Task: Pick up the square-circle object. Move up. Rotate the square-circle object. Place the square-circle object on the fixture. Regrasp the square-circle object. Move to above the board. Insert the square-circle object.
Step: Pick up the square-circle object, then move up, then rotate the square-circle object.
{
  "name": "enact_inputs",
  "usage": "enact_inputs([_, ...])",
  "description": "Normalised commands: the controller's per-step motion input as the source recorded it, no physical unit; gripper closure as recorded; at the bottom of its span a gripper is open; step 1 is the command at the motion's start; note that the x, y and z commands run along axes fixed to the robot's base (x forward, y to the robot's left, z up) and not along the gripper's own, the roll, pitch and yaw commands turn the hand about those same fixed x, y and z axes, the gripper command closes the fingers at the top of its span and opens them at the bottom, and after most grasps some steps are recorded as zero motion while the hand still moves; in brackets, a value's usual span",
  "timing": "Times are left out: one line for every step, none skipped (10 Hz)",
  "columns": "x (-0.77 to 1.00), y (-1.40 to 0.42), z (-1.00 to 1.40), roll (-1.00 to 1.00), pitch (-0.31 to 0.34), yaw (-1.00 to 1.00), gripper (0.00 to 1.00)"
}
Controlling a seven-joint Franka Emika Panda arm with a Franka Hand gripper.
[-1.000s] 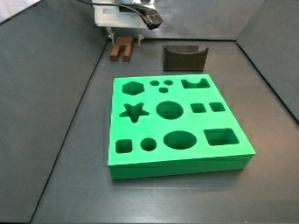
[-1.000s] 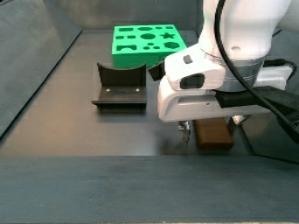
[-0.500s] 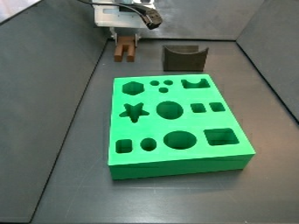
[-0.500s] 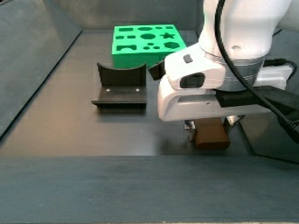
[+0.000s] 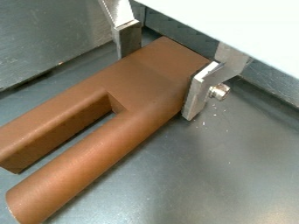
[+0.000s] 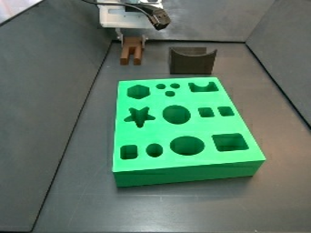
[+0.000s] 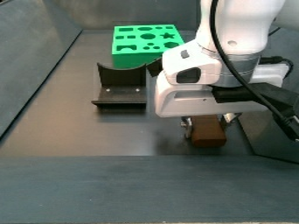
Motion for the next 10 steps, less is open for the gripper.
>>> enact_inputs([0.00, 0.00, 0.00, 0.00, 0.000, 0.00, 1.00])
enact_inputs([0.00, 0.00, 0.00, 0.00, 0.000, 0.00, 1.00])
enact_inputs([0.00, 0.00, 0.83, 0.00, 0.000, 0.00, 1.00])
enact_inputs([-0.04, 0.05, 0.82, 0.00, 0.013, 0.01, 1.00])
enact_inputs([-0.05, 0.04, 0.69, 0.02, 0.058, -0.01, 1.00])
enact_inputs([-0.03, 0.02, 0.58, 0.03, 0.093, -0.02, 1.00])
enact_inputs([-0.01, 0.01, 0.44, 0.05, 0.128, -0.02, 1.00])
enact_inputs([-0.01, 0.01, 0.37, 0.06, 0.136, -0.01, 1.00])
enact_inputs([-0.02, -0.01, 0.21, 0.09, 0.142, 0.01, 1.00])
enact_inputs([0.28, -1.00, 0.59, 0.00, 0.000, 0.00, 1.00])
